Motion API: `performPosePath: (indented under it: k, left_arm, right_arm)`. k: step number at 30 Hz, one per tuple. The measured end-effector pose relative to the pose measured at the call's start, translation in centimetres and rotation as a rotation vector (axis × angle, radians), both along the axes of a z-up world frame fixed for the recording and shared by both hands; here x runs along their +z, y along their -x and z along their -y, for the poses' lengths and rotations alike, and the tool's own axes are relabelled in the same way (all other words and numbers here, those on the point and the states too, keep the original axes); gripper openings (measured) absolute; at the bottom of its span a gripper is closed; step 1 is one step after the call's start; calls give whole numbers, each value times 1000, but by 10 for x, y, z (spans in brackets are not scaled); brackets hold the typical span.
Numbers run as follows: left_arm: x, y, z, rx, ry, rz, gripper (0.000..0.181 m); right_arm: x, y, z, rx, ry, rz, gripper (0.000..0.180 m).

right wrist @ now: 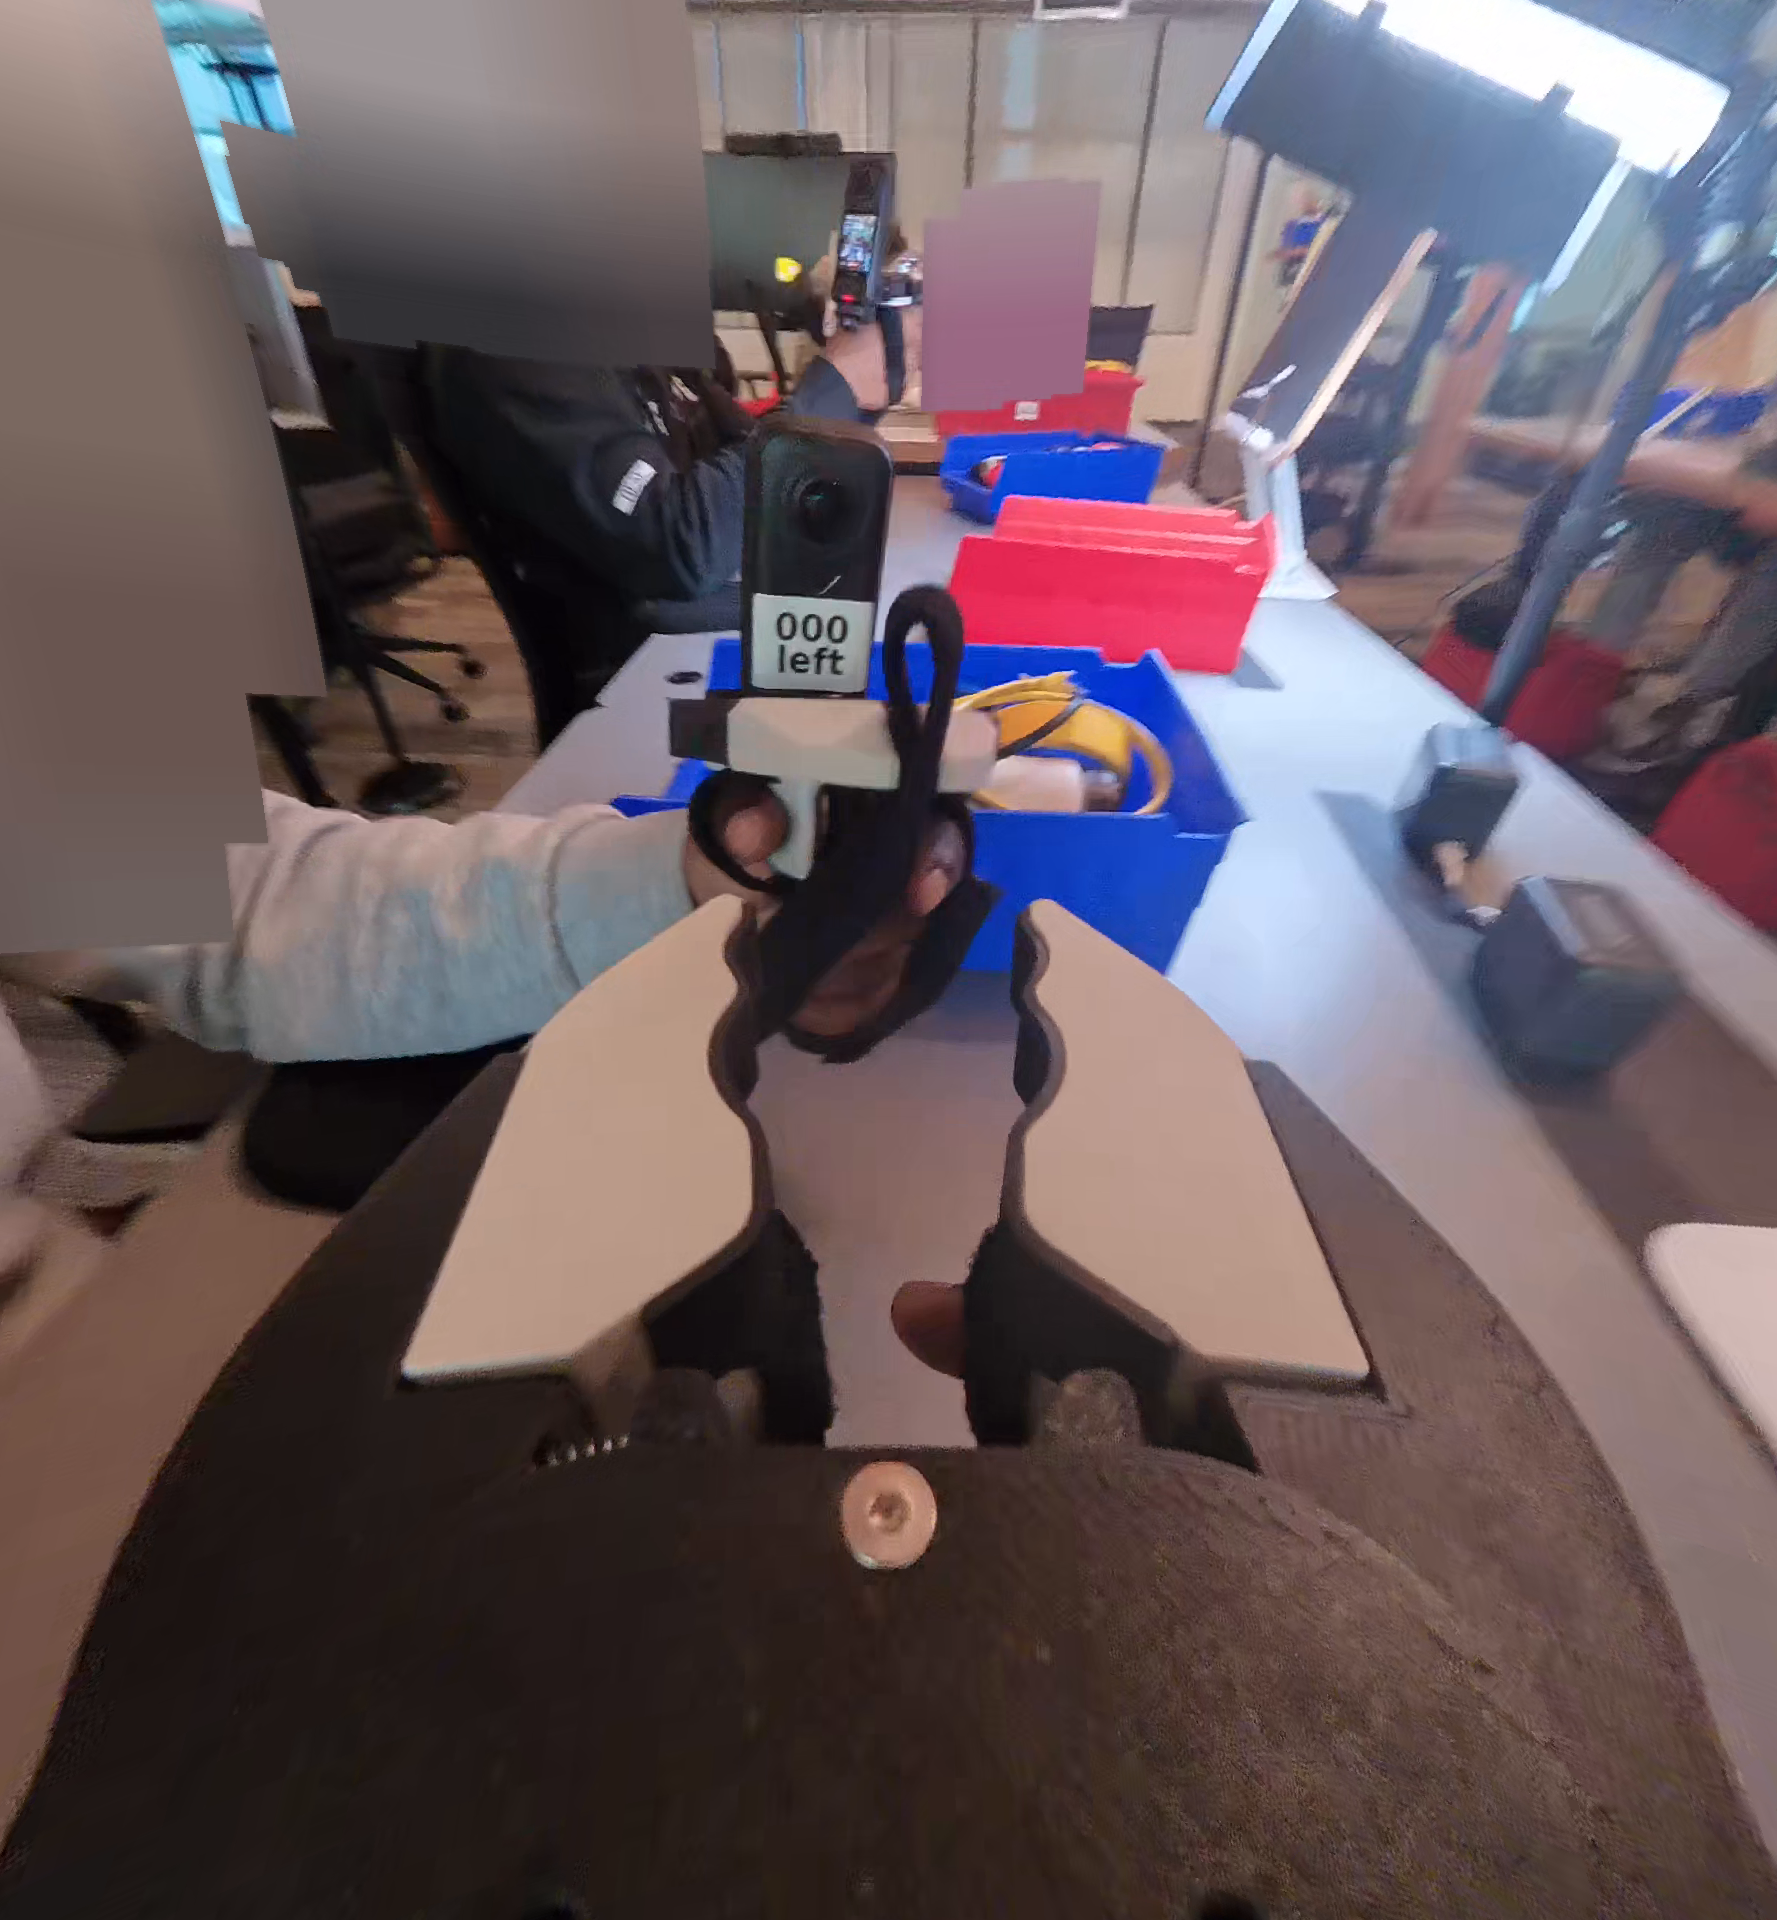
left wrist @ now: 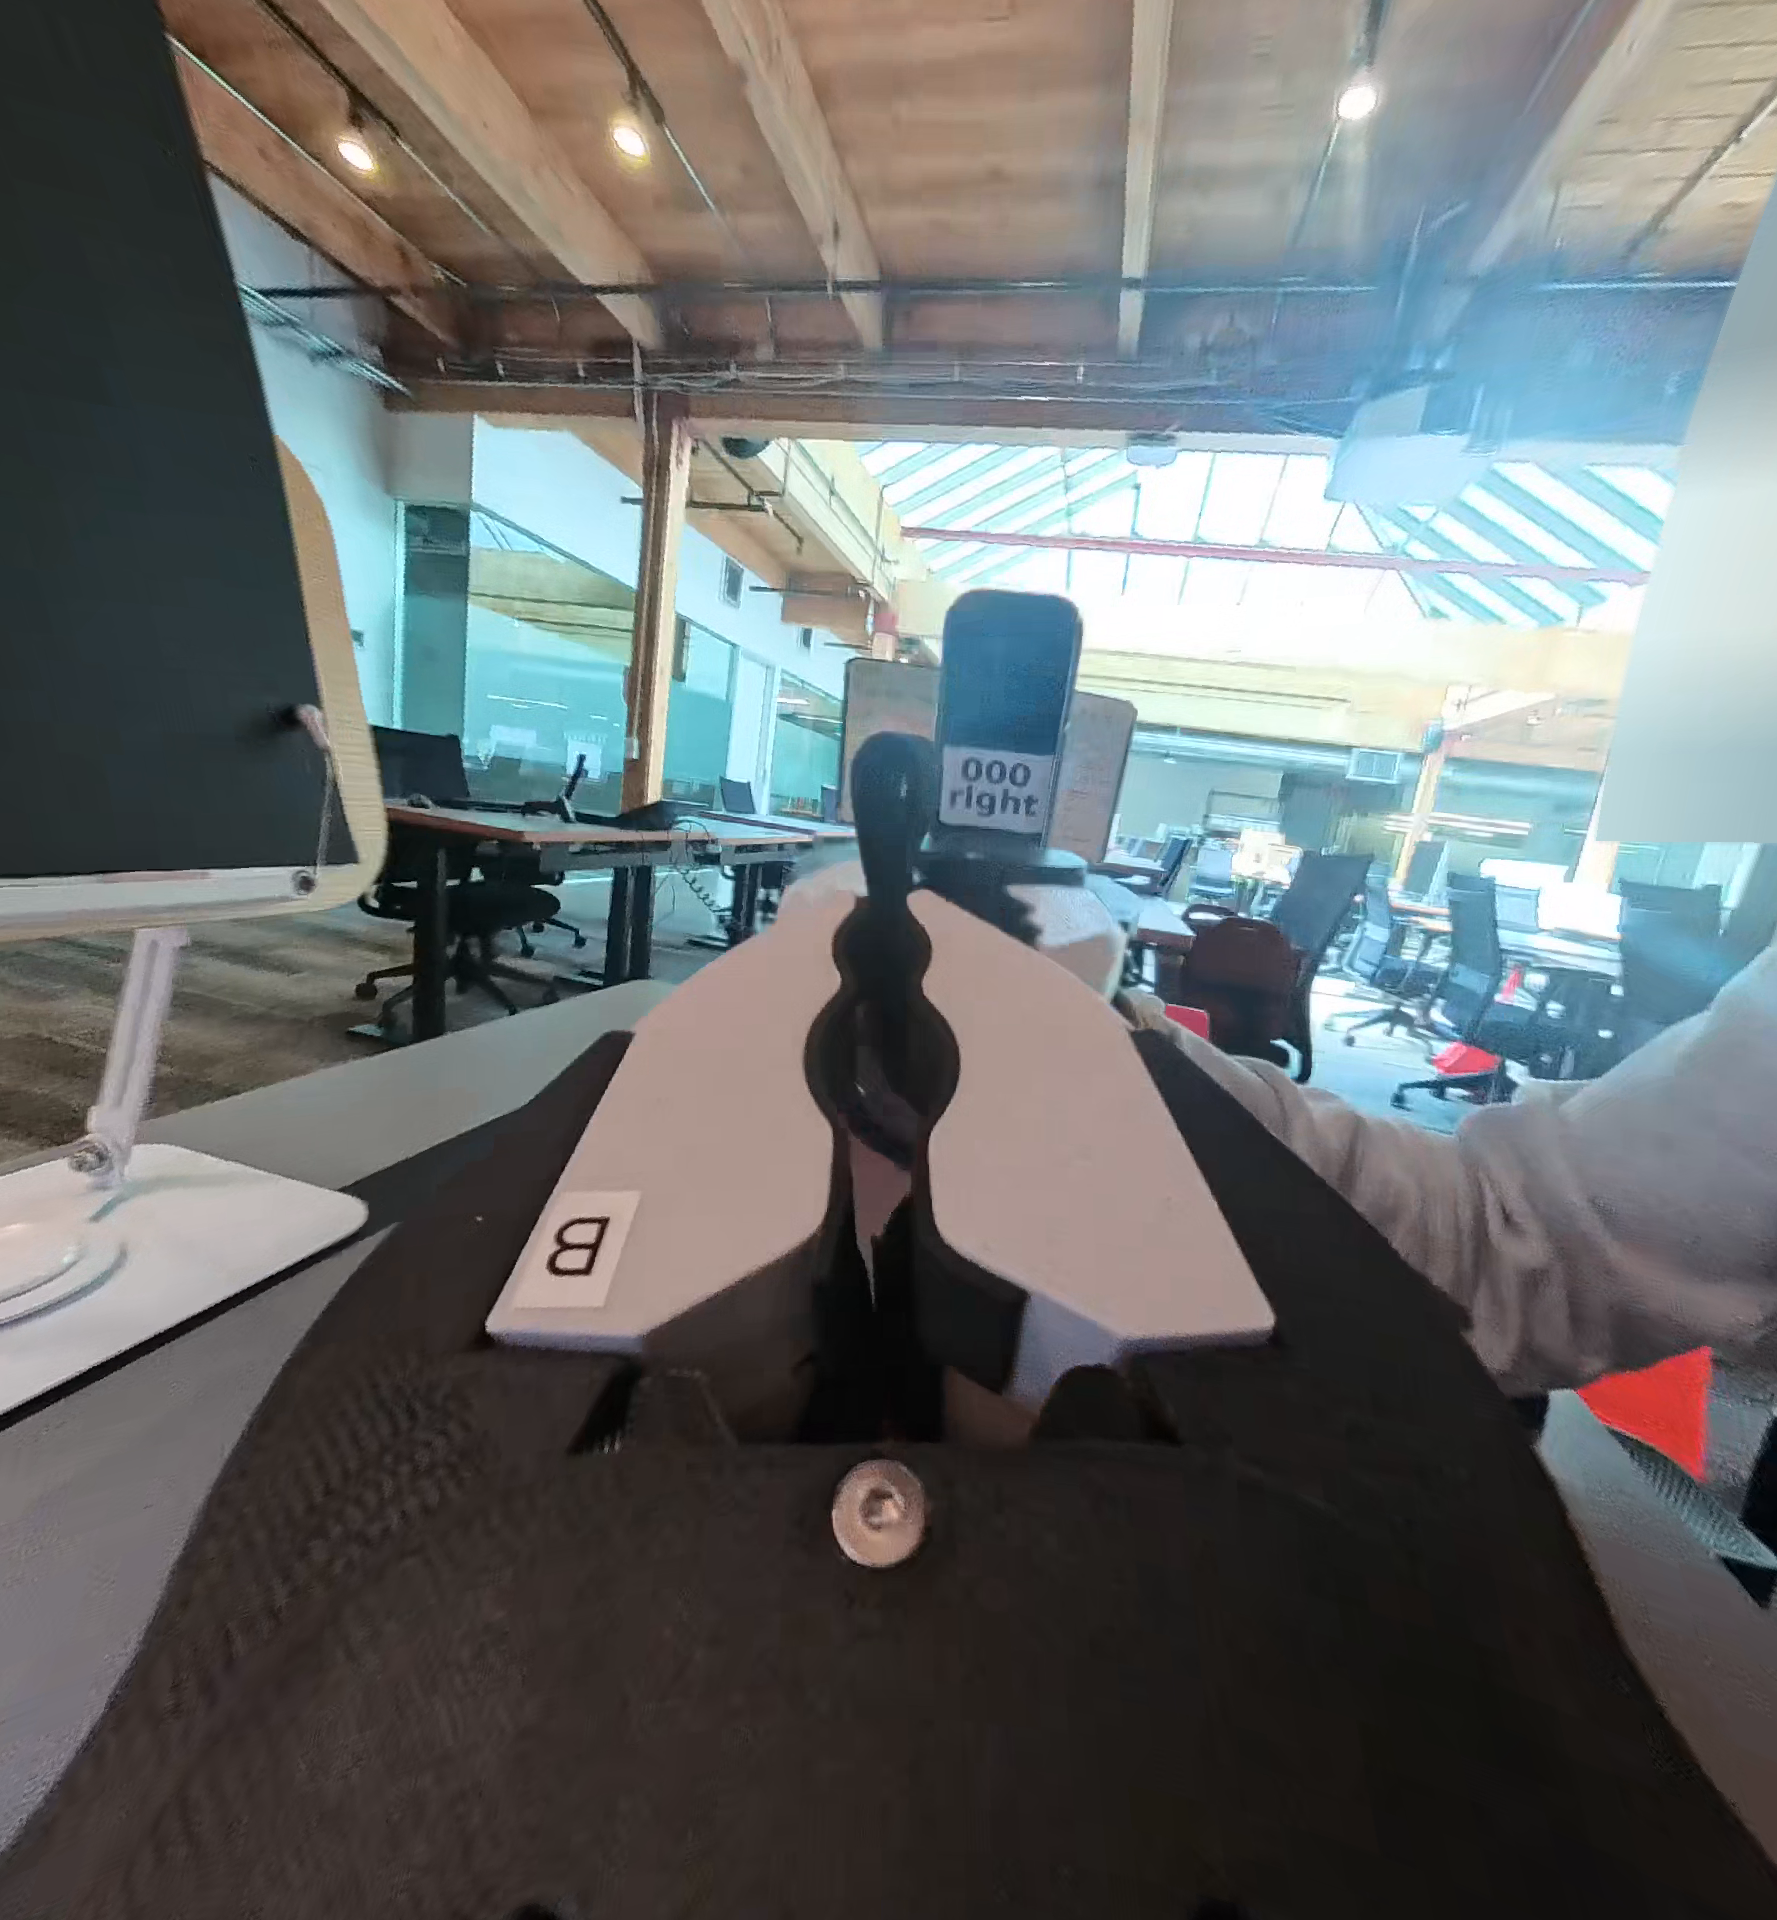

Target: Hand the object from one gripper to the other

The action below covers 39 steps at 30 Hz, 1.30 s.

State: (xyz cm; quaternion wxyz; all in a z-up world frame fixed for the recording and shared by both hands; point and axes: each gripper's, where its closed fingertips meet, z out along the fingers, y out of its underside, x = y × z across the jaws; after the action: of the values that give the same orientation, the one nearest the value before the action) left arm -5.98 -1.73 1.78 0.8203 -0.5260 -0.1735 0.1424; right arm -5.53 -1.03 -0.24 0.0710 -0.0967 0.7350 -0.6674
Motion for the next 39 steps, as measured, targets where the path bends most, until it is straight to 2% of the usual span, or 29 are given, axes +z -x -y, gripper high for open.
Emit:
performPosePath:
  k: [3, 4, 6, 7, 10, 13, 15, 17, 18, 20, 22, 23, 25, 27, 29, 30, 32, 35, 39]
  left_arm:
    - [-1, 4, 3, 55, 26, -11, 4]
    - [-1, 4, 2, 56, 25, -12, 4]
    - [-1, 4, 0, 50, 17, -3, 5]
    - [-1, 5, -1, 48, 13, 2, 6]
    - [-7, 7, -3, 24, 27, 56, 31]
    - [-28, 3, -16, -119, 114, 184, 42]
    - [-39, -1, -28, -192, 163, 241, 38]
    - [-47, 1, -34, -162, 213, 235, 12]
    - [-46, 4, -34, -124, 218, 211, 7]
    - [-40, 4, -30, -102, 193, 178, 5]
    - [-29, 5, -21, -100, 116, 180, 5]
    - [-23, 7, -16, -87, 80, 171, 5]
    - [-18, 10, -7, -52, 39, 164, 5]
    - [-16, 11, -3, -56, 14, 177, 4]
    - [-14, 13, -2, -60, -19, 206, 6]
    - [-15, 14, -2, -62, -25, 217, 12]
    - [-17, 16, -1, -68, -38, 241, 25]
    - [-26, 11, -9, -161, 3, 295, 42]
    - [-37, 3, -23, -196, 100, 284, 29]
  right_arm:
    - [-9, -8, 12, 58, -27, 134, 47]
    - [-14, -8, 16, 55, -47, 157, 41]
    - [-22, -9, 20, 53, -84, 157, 11]
    - [-23, -9, 21, 58, -78, 149, 8]
    - [-15, -5, 16, 45, -40, 152, 3]
    - [2, 2, 6, 43, 41, 193, 3]
    - [7, 6, 1, 35, 60, 205, 3]
    - [8, 5, 0, 36, 55, 202, 3]
    - [8, 5, 1, 36, 55, 202, 3]
    - [11, 8, 2, 11, 76, 226, 10]
    - [11, 13, 4, -22, 74, 268, 43]
    - [6, 15, 5, -26, 42, 291, 51]
    - [-8, 10, 8, 20, -42, 337, 54]
    - [-19, 1, 12, 74, -103, 367, 45]
    - [-28, -4, 17, 96, -137, 352, 15]
    - [-29, -6, 17, 104, -137, 338, 7]
    - [-26, -7, 16, 105, -122, 326, 6]
    - [-8, -1, 10, 98, -34, 374, 6]
    - [1, 6, 5, 71, 5, 388, 5]
